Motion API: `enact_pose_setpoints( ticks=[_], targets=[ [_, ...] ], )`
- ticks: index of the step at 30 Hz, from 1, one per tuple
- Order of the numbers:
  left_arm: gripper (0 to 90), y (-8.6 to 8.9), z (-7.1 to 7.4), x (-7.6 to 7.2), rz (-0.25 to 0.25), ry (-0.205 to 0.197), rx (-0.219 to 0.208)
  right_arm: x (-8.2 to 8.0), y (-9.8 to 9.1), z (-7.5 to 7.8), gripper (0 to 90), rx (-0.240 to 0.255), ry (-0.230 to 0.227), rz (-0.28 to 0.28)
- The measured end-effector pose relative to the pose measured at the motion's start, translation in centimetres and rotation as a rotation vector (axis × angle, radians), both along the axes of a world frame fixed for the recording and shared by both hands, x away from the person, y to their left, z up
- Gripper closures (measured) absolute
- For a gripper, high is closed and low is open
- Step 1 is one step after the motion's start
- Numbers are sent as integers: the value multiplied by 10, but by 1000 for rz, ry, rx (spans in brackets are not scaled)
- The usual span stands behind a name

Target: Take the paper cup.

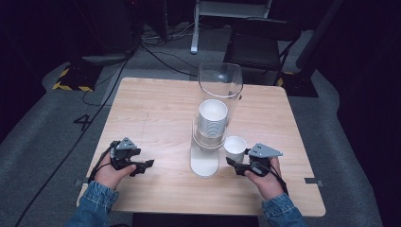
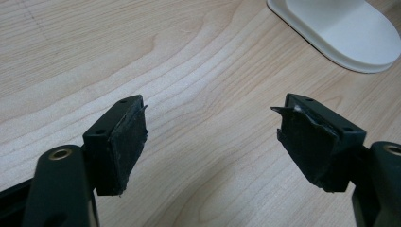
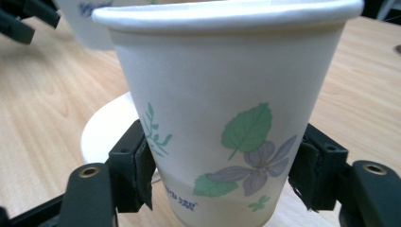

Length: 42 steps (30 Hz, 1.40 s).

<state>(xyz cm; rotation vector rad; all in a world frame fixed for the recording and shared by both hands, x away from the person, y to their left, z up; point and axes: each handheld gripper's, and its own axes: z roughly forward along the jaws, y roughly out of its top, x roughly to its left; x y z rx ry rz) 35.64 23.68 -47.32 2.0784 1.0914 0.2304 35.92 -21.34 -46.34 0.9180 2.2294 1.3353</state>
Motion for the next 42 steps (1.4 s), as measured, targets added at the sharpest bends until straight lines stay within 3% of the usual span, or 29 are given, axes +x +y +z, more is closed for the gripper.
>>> enact_pose_setpoints(
  ticks=[15, 19, 26, 31, 33, 42],
  targets=[
    [241, 16, -2, -14, 46, -10, 16, 27, -31, 16, 328, 62, -62, -210],
    [252, 25, 0, -20, 74, -41, 23, 39, -38, 15, 327, 76, -58, -265],
    [258, 34, 0, -28, 116, -48, 11, 56, -53, 11, 326, 89, -19, -352],
    [267, 38, 1, -32, 139, -70, 7, 65, -57, 8, 325, 85, -23, -372],
    [269, 39, 1, -34, 143, -71, 4, 68, -56, 6, 323, 82, -1, -369],
    [269, 43, -1, -38, 154, -69, 7, 79, -56, -11, 310, 11, 63, -403]
  ],
)
